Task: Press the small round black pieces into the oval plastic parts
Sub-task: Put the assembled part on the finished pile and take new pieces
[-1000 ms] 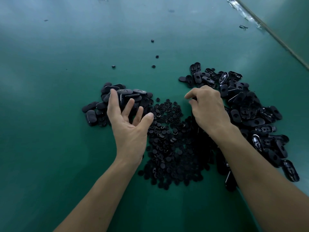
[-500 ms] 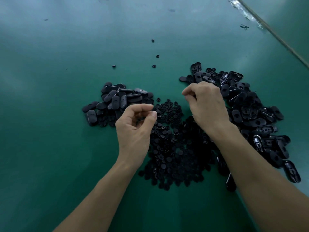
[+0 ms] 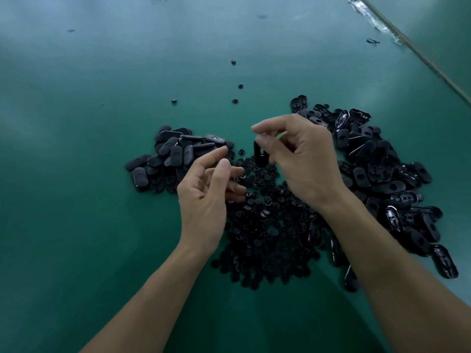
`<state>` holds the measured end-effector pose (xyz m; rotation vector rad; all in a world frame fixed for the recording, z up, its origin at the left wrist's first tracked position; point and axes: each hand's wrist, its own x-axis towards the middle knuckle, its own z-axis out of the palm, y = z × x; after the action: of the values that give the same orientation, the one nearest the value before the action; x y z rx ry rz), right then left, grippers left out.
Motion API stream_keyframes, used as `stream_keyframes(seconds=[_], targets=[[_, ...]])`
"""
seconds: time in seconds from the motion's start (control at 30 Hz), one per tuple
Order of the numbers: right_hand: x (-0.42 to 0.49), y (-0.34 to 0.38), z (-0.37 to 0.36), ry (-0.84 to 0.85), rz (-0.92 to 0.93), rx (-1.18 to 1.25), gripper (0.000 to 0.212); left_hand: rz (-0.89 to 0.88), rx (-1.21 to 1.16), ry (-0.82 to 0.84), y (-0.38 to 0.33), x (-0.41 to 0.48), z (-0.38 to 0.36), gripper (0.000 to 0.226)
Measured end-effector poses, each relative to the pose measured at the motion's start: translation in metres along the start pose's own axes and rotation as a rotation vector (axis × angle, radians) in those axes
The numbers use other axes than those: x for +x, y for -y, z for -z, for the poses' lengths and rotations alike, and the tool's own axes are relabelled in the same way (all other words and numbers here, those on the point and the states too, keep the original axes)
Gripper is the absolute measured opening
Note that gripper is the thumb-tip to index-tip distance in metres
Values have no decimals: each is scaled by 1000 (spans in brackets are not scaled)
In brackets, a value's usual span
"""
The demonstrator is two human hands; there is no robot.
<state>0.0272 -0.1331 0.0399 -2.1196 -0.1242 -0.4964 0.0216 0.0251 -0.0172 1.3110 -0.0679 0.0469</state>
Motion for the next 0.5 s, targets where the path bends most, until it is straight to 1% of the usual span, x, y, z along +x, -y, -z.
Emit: stream_keyframes(seconds=[0.07, 0.2, 0.33, 0.43, 0.5], targets=[[-3, 7, -3, 53, 33, 128, 16, 21, -19, 13, 0, 0, 0, 25], [-8, 9, -12, 152, 42, 184, 17, -26, 12, 16, -2, 0, 0, 27], [-14, 8, -15, 155, 32, 231, 17, -56, 38, 17, -3, 0, 1, 23], [-16, 6, -15, 153, 3, 245, 17, -57, -15, -3, -4, 2, 1, 20], [-17, 4, -16, 156, -58, 216, 17, -56, -55, -17, -4, 3, 1, 12]])
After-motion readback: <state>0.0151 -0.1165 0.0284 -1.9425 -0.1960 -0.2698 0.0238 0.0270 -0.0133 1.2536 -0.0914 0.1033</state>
